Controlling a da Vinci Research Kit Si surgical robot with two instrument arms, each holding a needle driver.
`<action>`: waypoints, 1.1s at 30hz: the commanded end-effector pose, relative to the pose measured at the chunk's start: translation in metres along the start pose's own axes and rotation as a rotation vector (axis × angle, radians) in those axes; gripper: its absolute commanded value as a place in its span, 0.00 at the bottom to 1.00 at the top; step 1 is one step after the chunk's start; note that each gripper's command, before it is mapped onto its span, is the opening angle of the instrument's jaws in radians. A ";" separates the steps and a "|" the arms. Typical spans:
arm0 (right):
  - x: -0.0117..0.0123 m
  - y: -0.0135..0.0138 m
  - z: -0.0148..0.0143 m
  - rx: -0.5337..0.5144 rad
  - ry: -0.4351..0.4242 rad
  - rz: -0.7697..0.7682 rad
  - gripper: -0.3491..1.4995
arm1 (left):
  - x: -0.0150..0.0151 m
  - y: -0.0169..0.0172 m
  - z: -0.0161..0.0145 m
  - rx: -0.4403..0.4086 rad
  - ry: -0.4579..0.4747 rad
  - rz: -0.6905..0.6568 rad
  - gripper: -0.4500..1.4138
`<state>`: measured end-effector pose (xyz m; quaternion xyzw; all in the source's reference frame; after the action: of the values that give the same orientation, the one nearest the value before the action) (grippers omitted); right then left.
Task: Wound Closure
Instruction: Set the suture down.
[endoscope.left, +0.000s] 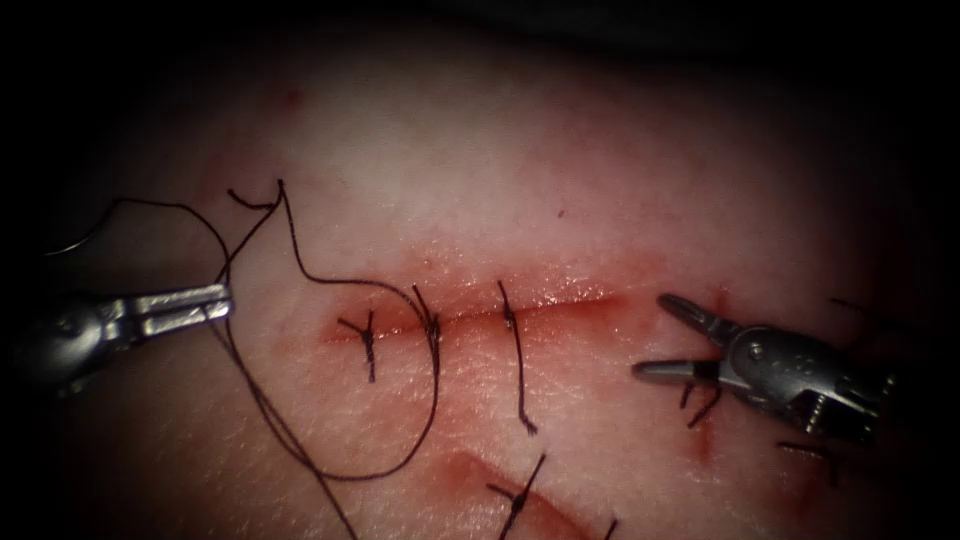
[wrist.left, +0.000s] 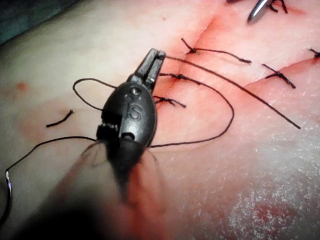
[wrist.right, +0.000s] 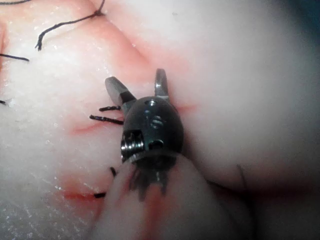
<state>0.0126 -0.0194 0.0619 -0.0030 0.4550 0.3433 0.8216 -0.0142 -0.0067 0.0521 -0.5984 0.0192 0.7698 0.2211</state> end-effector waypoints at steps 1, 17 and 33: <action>-0.0004 -0.0005 0.0010 0.001 0.005 -0.001 0.93 | -0.0007 0.0005 0.0004 -0.010 0.000 -0.001 0.23; -0.0020 -0.0023 0.0023 -0.019 0.017 -0.019 0.91 | -0.0153 0.0039 -0.0082 0.002 -0.139 -0.151 0.98; -0.0023 -0.0023 0.0013 -0.009 0.012 -0.023 0.89 | -0.0071 0.0044 -0.0049 0.004 -0.097 -0.129 0.69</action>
<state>0.0132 -0.0219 0.0631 -0.0144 0.4574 0.3359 0.8233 -0.0116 -0.0141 0.0546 -0.5649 -0.0311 0.7797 0.2683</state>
